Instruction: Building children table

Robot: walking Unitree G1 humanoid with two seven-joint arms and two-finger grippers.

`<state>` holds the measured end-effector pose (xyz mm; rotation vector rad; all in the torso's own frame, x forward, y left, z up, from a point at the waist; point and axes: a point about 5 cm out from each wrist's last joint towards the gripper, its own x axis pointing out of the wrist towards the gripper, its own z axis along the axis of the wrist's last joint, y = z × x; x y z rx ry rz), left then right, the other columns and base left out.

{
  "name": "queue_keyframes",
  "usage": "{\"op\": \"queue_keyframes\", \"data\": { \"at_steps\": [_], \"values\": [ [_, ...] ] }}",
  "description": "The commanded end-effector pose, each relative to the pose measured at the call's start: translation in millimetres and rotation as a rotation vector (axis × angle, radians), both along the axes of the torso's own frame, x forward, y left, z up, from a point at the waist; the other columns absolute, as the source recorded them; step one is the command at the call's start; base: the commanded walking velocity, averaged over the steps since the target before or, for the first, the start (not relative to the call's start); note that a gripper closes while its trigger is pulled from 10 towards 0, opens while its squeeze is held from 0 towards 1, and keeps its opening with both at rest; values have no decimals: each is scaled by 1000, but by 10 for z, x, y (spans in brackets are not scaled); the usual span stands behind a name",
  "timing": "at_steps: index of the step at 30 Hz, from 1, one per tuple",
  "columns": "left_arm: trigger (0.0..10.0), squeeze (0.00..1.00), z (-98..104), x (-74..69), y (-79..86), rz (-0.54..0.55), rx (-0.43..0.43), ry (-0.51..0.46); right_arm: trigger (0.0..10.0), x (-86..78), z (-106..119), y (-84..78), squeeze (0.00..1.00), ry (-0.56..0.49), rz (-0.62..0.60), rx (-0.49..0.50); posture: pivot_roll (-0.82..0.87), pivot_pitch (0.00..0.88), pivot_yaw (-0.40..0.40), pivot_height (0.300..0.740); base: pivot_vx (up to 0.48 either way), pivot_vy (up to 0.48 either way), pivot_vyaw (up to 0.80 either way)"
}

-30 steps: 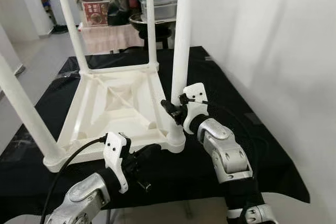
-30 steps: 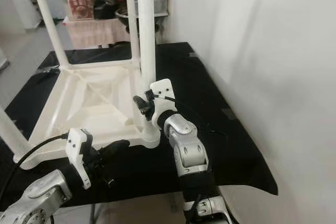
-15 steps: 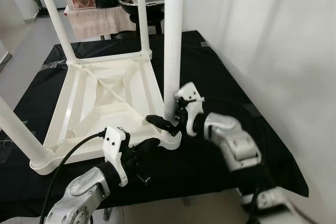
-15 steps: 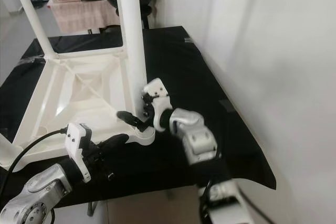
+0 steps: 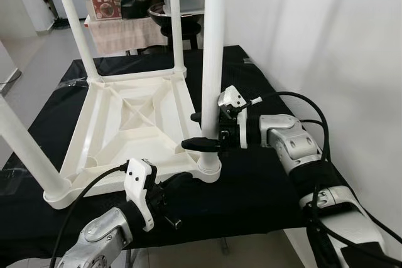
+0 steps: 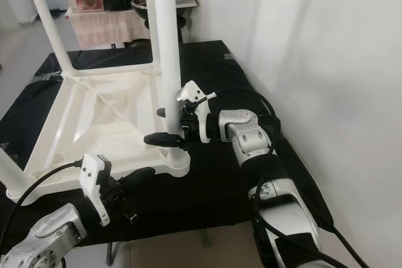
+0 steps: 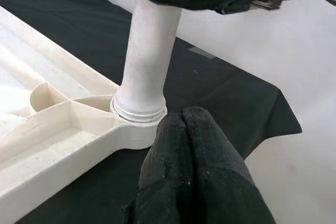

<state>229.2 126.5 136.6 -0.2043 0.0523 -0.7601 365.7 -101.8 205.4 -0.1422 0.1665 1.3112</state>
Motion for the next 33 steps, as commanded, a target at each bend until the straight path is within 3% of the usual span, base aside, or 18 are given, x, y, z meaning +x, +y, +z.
{"op": "queue_keyframes", "data": {
  "at_steps": [1, 12, 18, 20, 21, 22, 23, 24, 26, 27, 29, 31, 33],
  "values": [
    [10000, 0, -1, -23, -10, 2, 14, -1, 0, 32, -60, 7, 0, 27, 23, -5, 50, 3, -22, 740, 0, 0, 0],
    [10000, 0, 4, -32, -17, 2, 9, -1, 0, 53, -221, -79, 0, 80, -29, 20, 43, 7, -19, 740, 0, 0, 0],
    [10000, 0, 11, -31, -8, 1, 6, 0, 0, 81, -240, -145, 0, 52, -104, 57, 36, 13, -14, 740, 0, 0, 0],
    [10000, 0, 18, -32, 17, 4, 6, -1, 0, 78, -401, -99, 0, 15, -358, -8, 28, 21, -19, 740, 0, 0, 0],
    [10000, 0, 25, -27, 40, 6, 8, -2, 0, 56, -559, -87, 0, 60, -731, -54, 14, 31, -5, 740, 0, 0, 0],
    [10000, 0, 31, -24, 59, 7, 9, -3, 0, -69, -692, -132, 0, 107, -977, -125, 6, 40, 6, 740, 0, 0, 0],
    [10000, 0, 31, -24, 59, 7, 9, -3, 0, -69, -692, -132, 0, 107, -977, -125, 6, 40, 6, 740, 0, 0, 0],
    [10000, 0, 35, -15, 74, 7, 8, -2, 0, -397, -809, 57, 0, 159, -982, -120, 2, 37, 13, 740, 0, 0, 0],
    [10000, 0, 35, -15, 74, 7, 8, -2, 0, -397, -809, 57, 0, 159, -982, -120, 2, 37, 13, 740, 0, 0, 0],
    [10000, 0, 23, 2, 68, -1, 9, 1, 0, -380, -754, 173, 0, 74, -871, -148, -5, 18, 20, 740, 0, 0, 0],
    [10000, 0, 23, 2, 68, -1, 9, 1, 0, -380, -754, 173, 0, 74, -871, -148, -5, 18, 20, 740, 0, 0, 0],
    [10000, 0, 17, 13, 42, -14, 14, 3, 0, -222, -755, 145, 0, 89, -896, -160, 11, 13, 1, 740, 0, 0, 0],
    [10000, 0, 17, 8, 38, 2, 13, -2, 3608, -196, -727, 199, 0, 77, -871, -151, 15, 15, -5, 740, 0, 0, 0]
  ]
}}
